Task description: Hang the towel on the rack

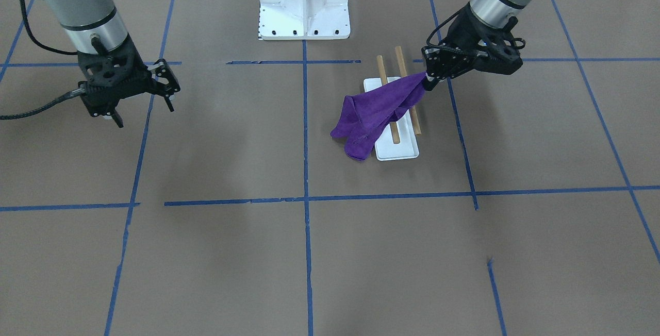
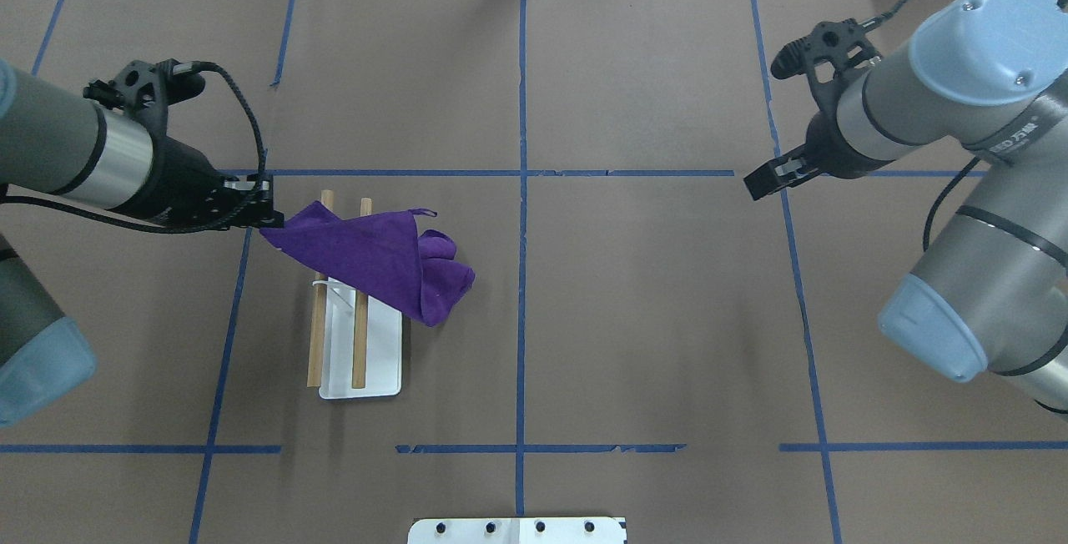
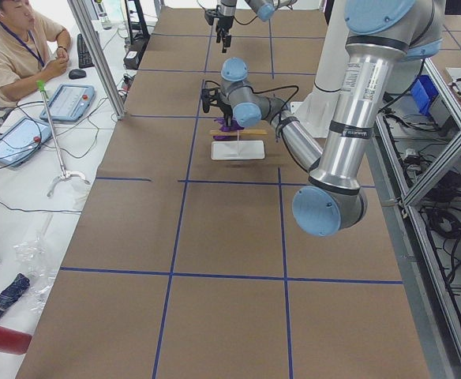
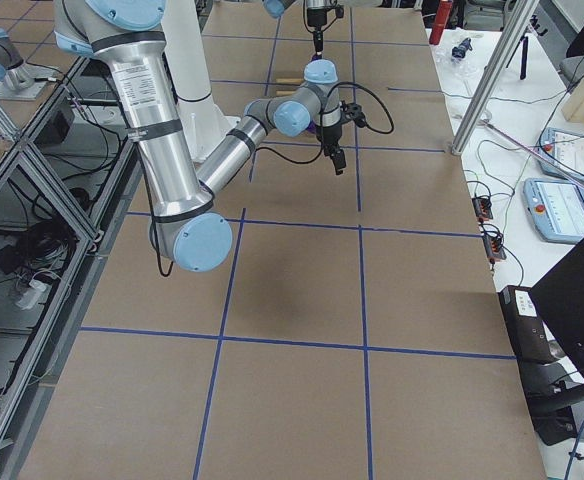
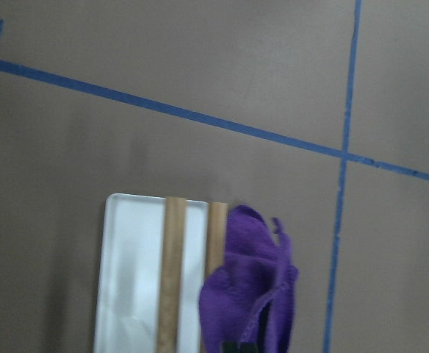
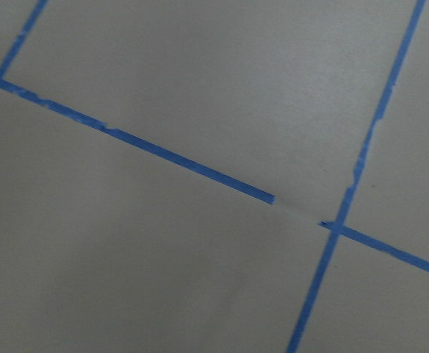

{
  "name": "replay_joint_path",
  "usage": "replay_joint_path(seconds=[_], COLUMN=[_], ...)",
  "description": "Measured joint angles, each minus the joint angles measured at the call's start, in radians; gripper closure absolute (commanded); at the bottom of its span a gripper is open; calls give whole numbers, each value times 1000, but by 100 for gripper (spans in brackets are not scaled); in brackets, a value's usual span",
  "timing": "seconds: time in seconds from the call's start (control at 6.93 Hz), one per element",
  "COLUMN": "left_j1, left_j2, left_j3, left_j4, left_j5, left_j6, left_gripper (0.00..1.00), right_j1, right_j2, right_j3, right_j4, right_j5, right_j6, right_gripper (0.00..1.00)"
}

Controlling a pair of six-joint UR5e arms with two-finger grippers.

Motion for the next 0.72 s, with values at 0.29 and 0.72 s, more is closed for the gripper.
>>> replay_joint_path(seconds=[0.29,0.72], left_j1=[-61,-80], left_j2=[90,111], left_j3=[-3,22], left_j4=[-6,-15], left_j5=[-1,0], left_j6=[162,257], left_gripper=[100,0], right_j1=[88,186], right_j2=[-118,-207], right_j3=[-11,-25], right_j4=[5,7], right_j5=[0,18], right_j6=[-121,-226], right_gripper=[0,0])
